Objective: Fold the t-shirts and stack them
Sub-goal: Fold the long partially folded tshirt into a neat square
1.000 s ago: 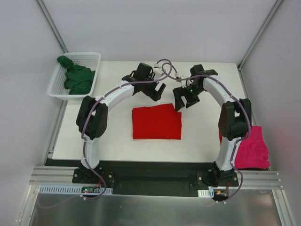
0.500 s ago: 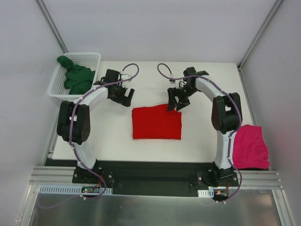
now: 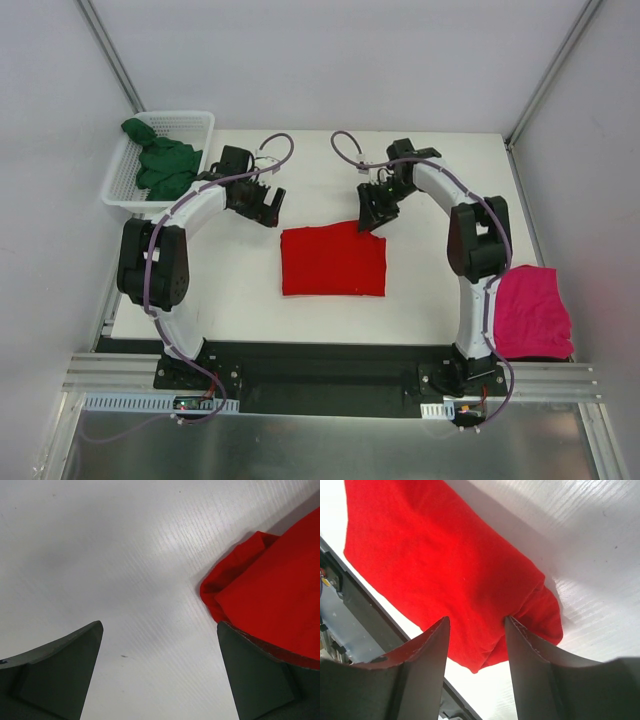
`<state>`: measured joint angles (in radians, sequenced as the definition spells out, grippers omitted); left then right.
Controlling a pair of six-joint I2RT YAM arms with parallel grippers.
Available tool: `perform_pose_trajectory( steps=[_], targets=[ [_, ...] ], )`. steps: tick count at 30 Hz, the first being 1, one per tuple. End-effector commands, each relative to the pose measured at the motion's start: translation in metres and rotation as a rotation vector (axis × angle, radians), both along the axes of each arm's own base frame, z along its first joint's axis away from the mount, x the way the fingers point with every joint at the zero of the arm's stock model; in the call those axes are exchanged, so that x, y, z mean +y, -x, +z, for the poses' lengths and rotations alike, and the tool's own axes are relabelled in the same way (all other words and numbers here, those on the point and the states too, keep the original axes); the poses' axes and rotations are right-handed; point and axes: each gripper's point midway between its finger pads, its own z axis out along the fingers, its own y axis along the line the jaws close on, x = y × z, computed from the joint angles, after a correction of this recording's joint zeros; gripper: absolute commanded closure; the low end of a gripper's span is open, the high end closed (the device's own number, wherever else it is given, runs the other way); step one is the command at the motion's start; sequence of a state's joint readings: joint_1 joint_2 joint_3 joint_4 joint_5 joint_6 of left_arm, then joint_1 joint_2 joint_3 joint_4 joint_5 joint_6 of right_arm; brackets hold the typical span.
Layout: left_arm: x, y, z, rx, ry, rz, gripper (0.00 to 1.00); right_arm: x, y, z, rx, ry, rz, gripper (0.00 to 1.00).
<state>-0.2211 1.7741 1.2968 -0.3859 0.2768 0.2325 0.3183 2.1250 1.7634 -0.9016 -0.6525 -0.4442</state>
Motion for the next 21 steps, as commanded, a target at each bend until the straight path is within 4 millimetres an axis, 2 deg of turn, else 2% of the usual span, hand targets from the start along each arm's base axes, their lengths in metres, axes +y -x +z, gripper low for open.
perform_pose_trajectory(
  steps=[1,14,16,19,20,21],
  targets=[
    [-0.005,-0.002,0.028,-0.049,0.041,-0.028,0.0,0.001,-0.004,-0.002,-0.038,0.027,0.038,0.48],
    [-0.015,0.002,0.031,-0.029,0.096,-0.046,0.01,-0.005,-0.013,-0.019,-0.065,0.103,0.05,0.47],
    [-0.016,0.001,0.032,-0.032,0.1,-0.052,0.01,-0.002,-0.012,-0.016,-0.062,0.092,0.049,0.53],
    [-0.017,-0.001,0.031,-0.03,0.102,-0.053,0.01,-0.001,-0.012,-0.013,-0.073,0.091,0.052,0.74],
    [-0.018,-0.001,0.031,-0.029,0.107,-0.057,0.01,-0.001,-0.012,-0.013,-0.075,0.091,0.056,0.89],
    [-0.019,-0.001,0.032,-0.03,0.108,-0.059,0.01,-0.002,-0.013,-0.013,-0.078,0.096,0.055,0.96]
  ],
)
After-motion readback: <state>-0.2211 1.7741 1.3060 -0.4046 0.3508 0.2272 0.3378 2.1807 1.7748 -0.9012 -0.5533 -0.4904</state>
